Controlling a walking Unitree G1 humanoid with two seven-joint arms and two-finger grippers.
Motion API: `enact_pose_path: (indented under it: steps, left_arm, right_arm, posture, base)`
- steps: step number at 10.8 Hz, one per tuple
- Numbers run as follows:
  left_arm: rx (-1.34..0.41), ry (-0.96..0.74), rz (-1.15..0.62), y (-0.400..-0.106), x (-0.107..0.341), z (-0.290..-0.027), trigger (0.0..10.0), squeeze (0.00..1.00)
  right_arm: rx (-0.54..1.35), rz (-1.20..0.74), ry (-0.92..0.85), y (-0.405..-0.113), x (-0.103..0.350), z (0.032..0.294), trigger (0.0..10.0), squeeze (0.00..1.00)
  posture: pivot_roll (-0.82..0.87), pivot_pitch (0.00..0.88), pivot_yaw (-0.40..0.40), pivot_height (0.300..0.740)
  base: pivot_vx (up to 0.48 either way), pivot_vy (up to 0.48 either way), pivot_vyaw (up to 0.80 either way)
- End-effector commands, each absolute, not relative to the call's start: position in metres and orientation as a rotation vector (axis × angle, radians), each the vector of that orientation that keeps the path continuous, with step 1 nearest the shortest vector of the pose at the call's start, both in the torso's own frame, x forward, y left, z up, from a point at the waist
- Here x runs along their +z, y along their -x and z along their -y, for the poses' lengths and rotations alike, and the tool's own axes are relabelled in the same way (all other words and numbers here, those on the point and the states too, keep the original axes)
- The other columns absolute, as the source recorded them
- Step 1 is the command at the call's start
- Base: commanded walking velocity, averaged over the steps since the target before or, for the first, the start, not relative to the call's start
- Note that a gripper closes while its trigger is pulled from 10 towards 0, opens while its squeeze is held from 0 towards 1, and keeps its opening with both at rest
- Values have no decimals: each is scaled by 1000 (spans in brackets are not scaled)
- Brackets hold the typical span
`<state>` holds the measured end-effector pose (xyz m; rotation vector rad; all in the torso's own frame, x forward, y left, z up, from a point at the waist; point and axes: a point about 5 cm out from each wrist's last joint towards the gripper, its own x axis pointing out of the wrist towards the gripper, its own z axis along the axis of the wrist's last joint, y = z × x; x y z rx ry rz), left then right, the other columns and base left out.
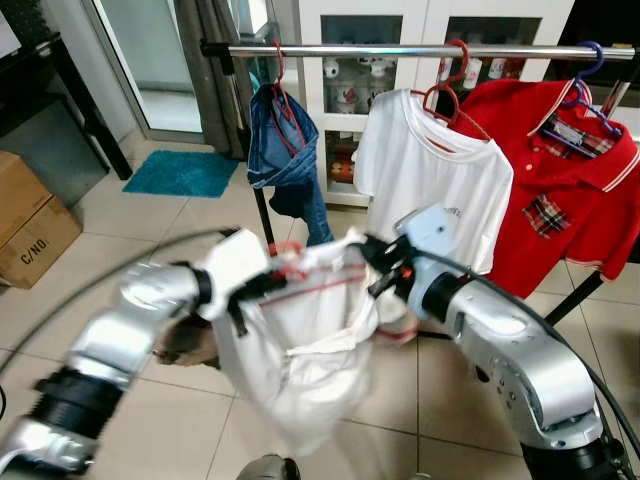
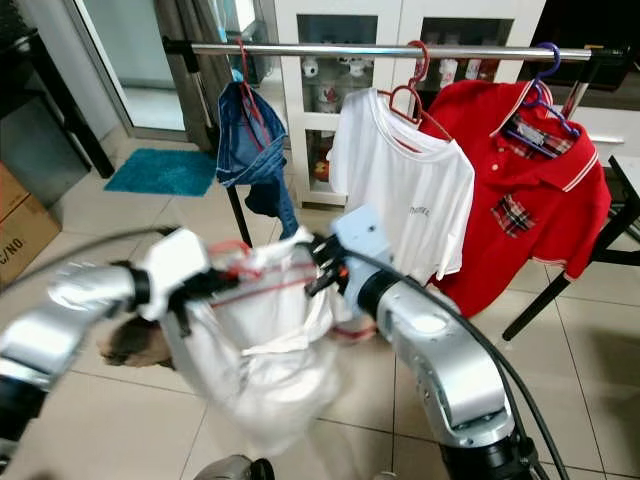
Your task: Hang hanger
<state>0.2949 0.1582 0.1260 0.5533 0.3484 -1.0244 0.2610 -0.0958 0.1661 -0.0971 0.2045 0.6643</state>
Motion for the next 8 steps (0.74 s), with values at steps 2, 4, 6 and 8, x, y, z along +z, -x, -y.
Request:
enact_pose_path:
  steps: [2,4,6,8]
  left_arm:
    - [-1027,-602,-314,-300,130,-149,0,0]
    - [-1076,-601,-303,-298,126,-140,0,0]
    - [-1099,-630,-319,-290,120,-145,0,0]
    - [-1098,-622,-327,-282,116,-149,0,0]
  right_arm:
    - [676,-238,77,-257,167,90,0,0]
    - [612,-254,68,-261,166,96,0,0]
    - [540,-229,63,-267,172,103,0,0]
    - [486,-183,74,-282,182,108,0,0]
  posture:
    - [-91,4,103,740]
    - [-92,7,105,740]
    - [-93,5,106,740]
    - [-89,3,83,740]
  base:
    - [0,0,0]
    - [0,0,0]
    - [0,0,0]
    - [0,0,0]
